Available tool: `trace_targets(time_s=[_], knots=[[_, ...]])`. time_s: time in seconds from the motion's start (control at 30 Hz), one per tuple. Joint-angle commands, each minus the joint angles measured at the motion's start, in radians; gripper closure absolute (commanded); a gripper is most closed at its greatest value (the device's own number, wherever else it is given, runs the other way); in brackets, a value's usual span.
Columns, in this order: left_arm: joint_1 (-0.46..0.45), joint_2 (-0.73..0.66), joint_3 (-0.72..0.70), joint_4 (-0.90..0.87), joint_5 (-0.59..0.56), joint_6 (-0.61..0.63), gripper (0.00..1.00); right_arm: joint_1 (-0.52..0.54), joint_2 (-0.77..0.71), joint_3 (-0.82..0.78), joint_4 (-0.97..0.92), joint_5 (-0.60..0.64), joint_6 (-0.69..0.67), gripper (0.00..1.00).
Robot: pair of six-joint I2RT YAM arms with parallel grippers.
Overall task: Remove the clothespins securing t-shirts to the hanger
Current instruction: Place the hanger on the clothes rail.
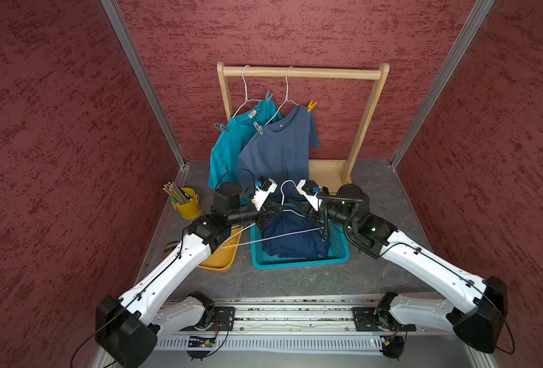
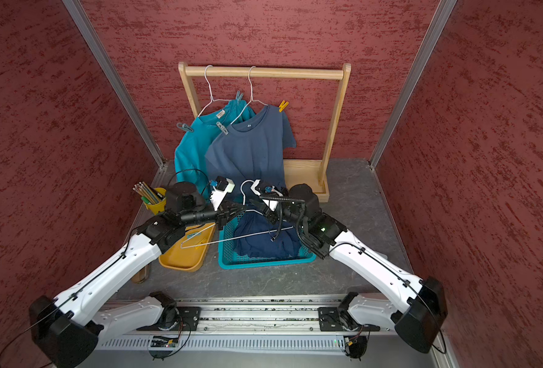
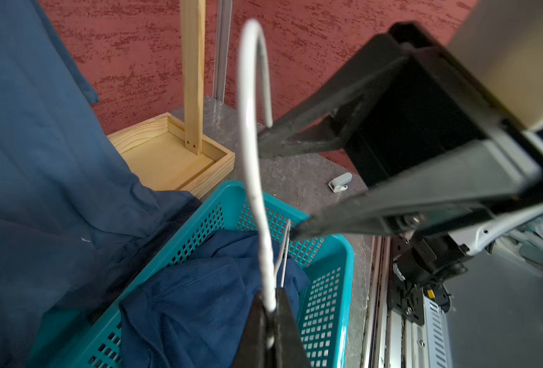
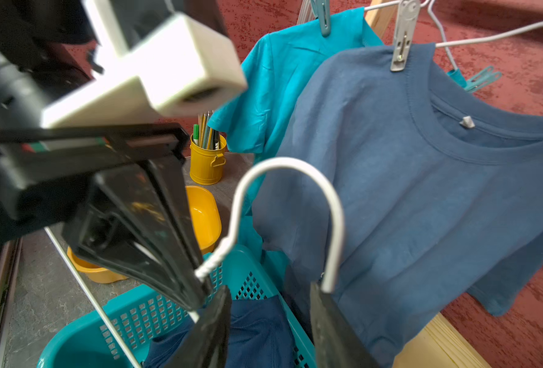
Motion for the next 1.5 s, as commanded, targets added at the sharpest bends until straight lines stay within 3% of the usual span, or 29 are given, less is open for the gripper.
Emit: trace_targets(time_s=[0.0, 0.23, 0.47, 0.57, 0.77, 0.9, 1.0, 1.07, 1.17, 1.33, 1.47], knots=[[0.002, 0.027, 0.046, 0.107, -0.015, -0.13, 1.0, 0.002, 0.021, 0.035, -0.041, -0.068, -0.058, 0.56], [0.042, 0.016, 0.044, 0.111, -0.007, -0.167, 1.0, 0.003, 0.046, 0.038, -0.069, -0.071, -0.105, 0.56], [0.083, -0.022, 0.013, 0.117, 0.083, -0.182, 1.0, 0.003, 0.11, 0.063, -0.082, 0.022, -0.164, 0.57], [0.08, -0.007, 0.003, 0.139, 0.155, -0.183, 1.0, 0.008, 0.145, 0.077, -0.079, 0.009, -0.191, 0.66], [0.085, 0.016, -0.009, 0.186, 0.219, -0.232, 1.0, 0.021, 0.147, 0.063, -0.051, 0.033, -0.246, 1.0], [0.111, 0.0, 0.003, 0.139, 0.258, -0.177, 0.82, 0.022, 0.113, 0.046, -0.073, 0.038, -0.299, 1.0], [0.149, -0.014, 0.02, 0.091, 0.317, -0.133, 0.52, 0.022, 0.097, 0.054, -0.136, 0.042, -0.336, 1.0], [0.189, -0.028, 0.034, 0.027, 0.372, -0.067, 0.41, 0.023, 0.089, 0.06, -0.185, 0.048, -0.363, 1.0], [0.268, -0.061, 0.049, -0.112, 0.444, 0.058, 0.35, 0.021, 0.065, 0.053, -0.26, 0.045, -0.397, 1.0], [0.425, -0.137, 0.029, -0.283, 0.55, 0.197, 0.35, 0.02, -0.007, 0.012, -0.294, 0.062, -0.404, 1.0], [0.477, -0.199, -0.004, -0.39, 0.622, 0.295, 0.36, 0.015, -0.059, -0.008, -0.277, 0.076, -0.38, 1.0]])
